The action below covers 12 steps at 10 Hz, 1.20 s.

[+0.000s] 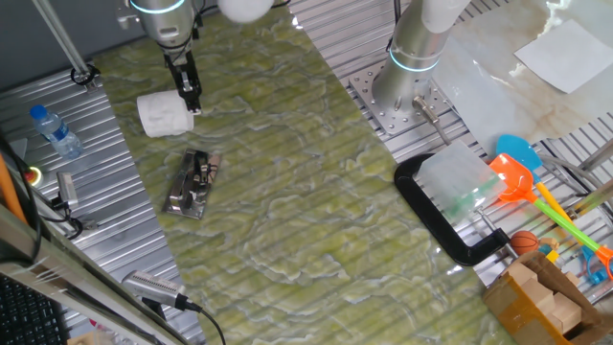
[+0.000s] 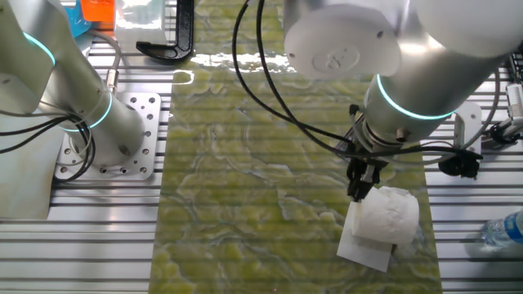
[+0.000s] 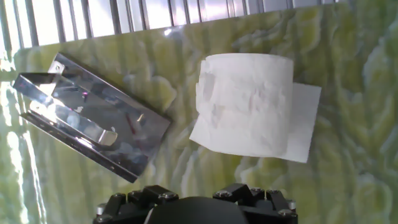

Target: Put the toilet paper on its holder

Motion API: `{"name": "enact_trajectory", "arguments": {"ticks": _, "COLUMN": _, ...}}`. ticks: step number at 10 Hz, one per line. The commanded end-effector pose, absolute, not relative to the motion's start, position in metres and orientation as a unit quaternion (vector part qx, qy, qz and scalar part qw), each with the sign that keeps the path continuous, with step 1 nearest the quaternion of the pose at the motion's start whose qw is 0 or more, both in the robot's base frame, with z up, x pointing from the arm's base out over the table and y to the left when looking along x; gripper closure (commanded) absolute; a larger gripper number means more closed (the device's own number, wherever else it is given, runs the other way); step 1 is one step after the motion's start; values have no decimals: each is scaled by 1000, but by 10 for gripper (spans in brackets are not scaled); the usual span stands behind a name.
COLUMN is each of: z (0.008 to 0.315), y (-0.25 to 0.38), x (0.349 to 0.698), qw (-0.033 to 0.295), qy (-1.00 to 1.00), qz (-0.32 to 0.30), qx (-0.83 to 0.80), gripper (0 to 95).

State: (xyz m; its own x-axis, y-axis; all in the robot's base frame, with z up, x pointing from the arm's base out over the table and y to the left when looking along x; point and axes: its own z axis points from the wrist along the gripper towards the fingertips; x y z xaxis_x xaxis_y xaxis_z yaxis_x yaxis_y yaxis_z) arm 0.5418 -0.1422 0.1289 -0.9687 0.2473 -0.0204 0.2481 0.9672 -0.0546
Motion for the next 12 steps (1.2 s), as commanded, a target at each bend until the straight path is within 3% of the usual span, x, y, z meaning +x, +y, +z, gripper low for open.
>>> {"name": "enact_trajectory", "arguments": {"ticks": 1, "z": 127, "y": -149, "x": 549, "qw": 4, "qy": 992, "qz": -28, "qx": 125, "gripper": 190}}
{"name": "enact_trajectory", "arguments": {"ticks": 4, "z": 136, "y": -173, "x": 569, "qw": -4, "qy": 992, "qz": -18, "qx": 128, "gripper": 190}}
{"name": "enact_trajectory", "arguments": {"ticks": 5, "z": 134, "y": -178, "x": 576, "qw": -6, "qy": 992, "qz": -20, "qx": 128, "gripper": 0}}
{"name": "enact_trajectory", "arguments": {"ticks": 12, "z": 109, "y": -195, "x": 603, "qw": -1, "qy": 992, "qz": -10, "qx": 128, "gripper": 0}}
